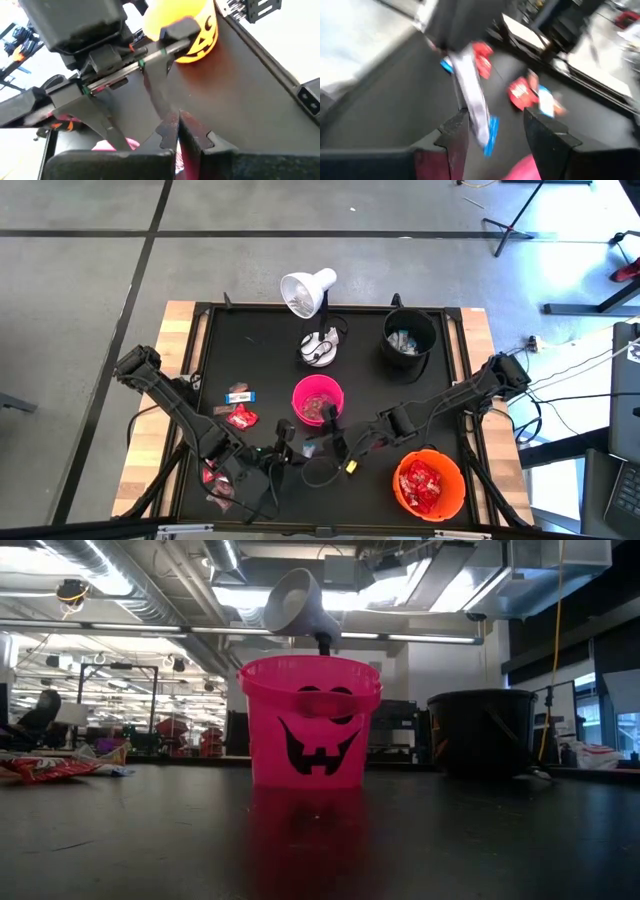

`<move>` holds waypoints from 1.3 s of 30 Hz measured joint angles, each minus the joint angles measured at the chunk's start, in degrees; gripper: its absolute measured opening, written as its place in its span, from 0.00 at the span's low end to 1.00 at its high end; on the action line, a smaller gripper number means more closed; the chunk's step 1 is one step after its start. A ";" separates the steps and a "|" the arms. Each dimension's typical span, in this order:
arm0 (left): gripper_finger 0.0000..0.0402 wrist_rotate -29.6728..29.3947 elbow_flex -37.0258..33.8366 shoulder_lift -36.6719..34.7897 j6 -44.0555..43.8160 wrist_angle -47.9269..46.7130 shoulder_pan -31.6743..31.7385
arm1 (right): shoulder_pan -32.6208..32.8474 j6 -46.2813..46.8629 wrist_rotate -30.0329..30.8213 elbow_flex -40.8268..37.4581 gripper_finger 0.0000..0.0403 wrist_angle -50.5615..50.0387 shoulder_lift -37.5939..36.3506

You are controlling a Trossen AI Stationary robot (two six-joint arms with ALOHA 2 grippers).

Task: Sort candy
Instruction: Put the white chocolate bar into the black bucket

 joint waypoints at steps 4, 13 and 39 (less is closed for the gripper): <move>0.00 -0.12 0.00 0.00 -0.16 -0.19 0.00 | 0.00 -0.73 6.66 2.42 0.45 -7.80 -0.40; 0.00 -0.01 0.02 -0.02 -0.27 -0.40 0.00 | 0.02 2.54 -0.64 6.06 0.45 -15.21 -0.52; 0.00 -1.28 0.04 -0.02 -0.29 -0.45 0.00 | 1.11 6.60 0.49 6.04 0.45 -4.58 6.68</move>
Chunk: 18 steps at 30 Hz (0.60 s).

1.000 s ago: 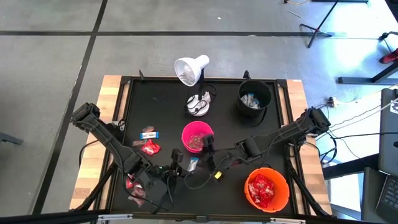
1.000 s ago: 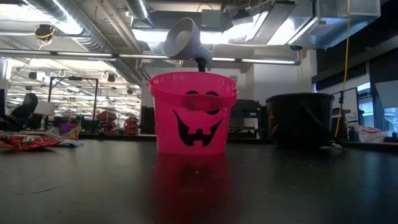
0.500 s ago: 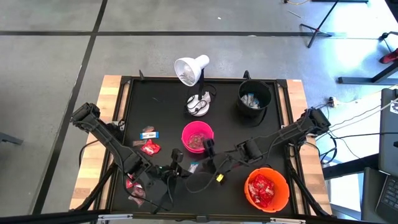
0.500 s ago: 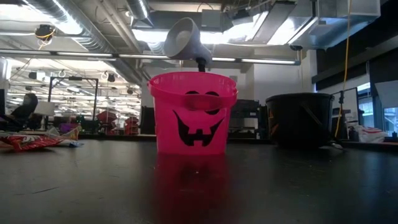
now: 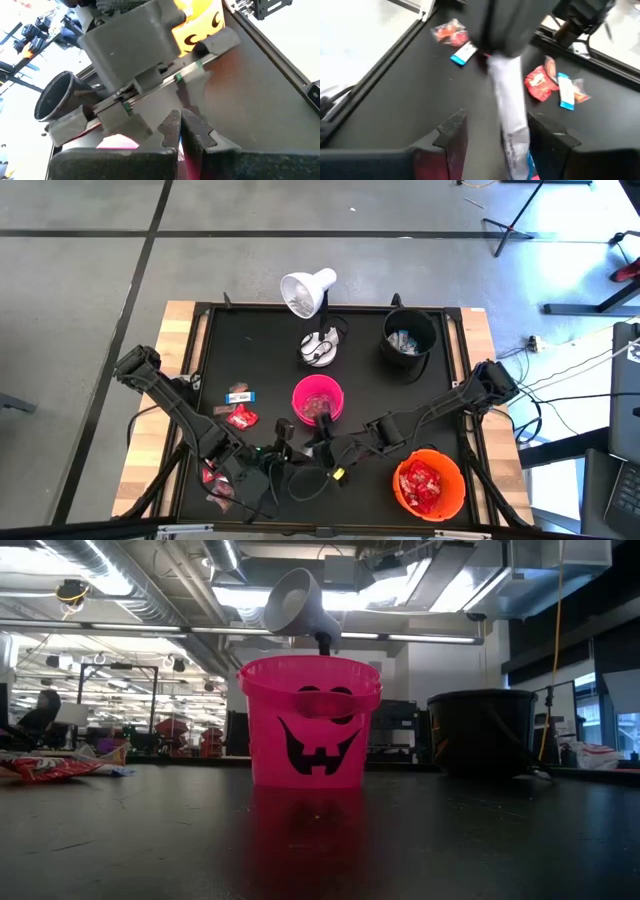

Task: Sort candy
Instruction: Put the white chocolate bar into the black bucket

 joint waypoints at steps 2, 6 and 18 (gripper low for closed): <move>0.00 -0.10 0.00 0.00 0.00 0.02 0.00 | -0.04 -0.13 1.16 0.00 0.45 0.24 0.05; 0.00 -0.12 0.00 0.00 -0.02 0.02 0.00 | -0.04 -0.90 1.43 0.01 0.39 0.22 0.10; 0.01 -0.09 0.09 -0.04 -4.13 0.42 -0.04 | -0.04 -1.62 1.02 0.00 0.05 -0.96 -2.01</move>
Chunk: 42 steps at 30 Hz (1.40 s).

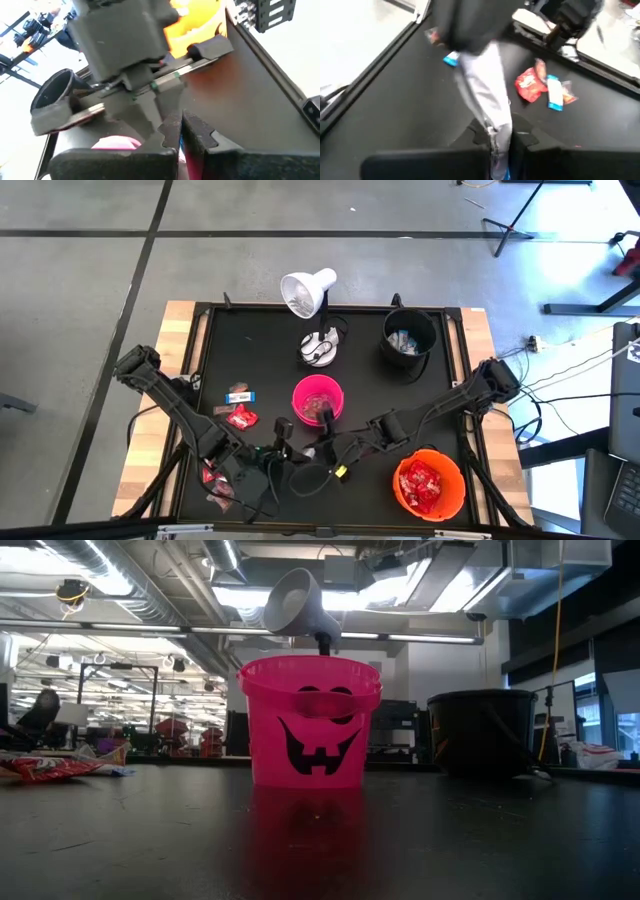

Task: Sort candy
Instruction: Put the white chocolate bar into the black bucket

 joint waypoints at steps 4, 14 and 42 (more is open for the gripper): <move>0.06 0.13 0.02 -0.09 -0.06 -0.59 -0.05 | -0.04 0.01 1.82 0.00 0.12 -2.02 -2.11; 0.29 -11.19 13.49 -0.52 -0.39 -14.16 -5.76 | 0.01 0.48 6.59 0.07 0.04 -12.64 -11.13; 0.34 -40.81 -23.27 -26.74 -84.38 -51.56 -18.25 | -31.11 18.27 21.40 0.07 0.11 -46.16 -51.47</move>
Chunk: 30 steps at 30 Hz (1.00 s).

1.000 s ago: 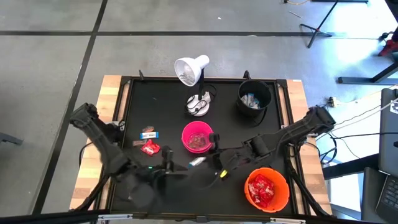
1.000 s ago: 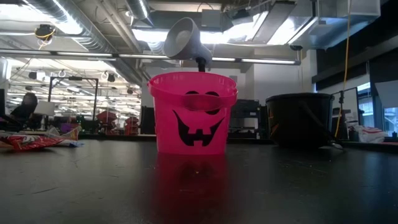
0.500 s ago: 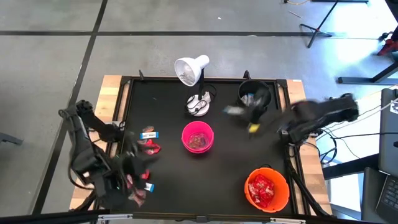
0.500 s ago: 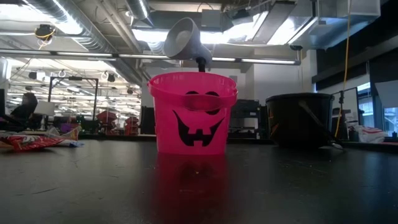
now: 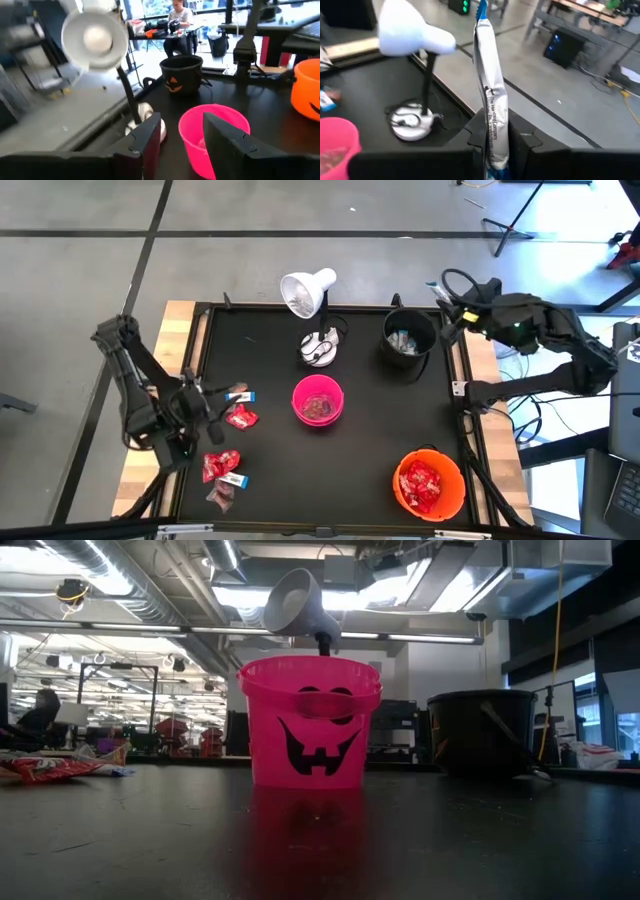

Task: Sort candy
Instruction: Put the white chocolate bar into the black bucket

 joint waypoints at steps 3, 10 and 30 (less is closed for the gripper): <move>0.34 0.41 -7.68 -4.37 -2.96 6.67 0.02 | -2.83 -0.02 -0.50 -0.02 0.11 -1.85 0.11; 0.34 13.65 -16.82 -8.91 8.84 30.06 3.92 | -6.89 -0.73 -2.88 -0.04 0.11 -4.34 3.87; 0.34 53.15 -17.30 -11.48 87.21 90.72 17.87 | -32.36 -6.37 -30.10 -2.42 0.11 -15.68 13.40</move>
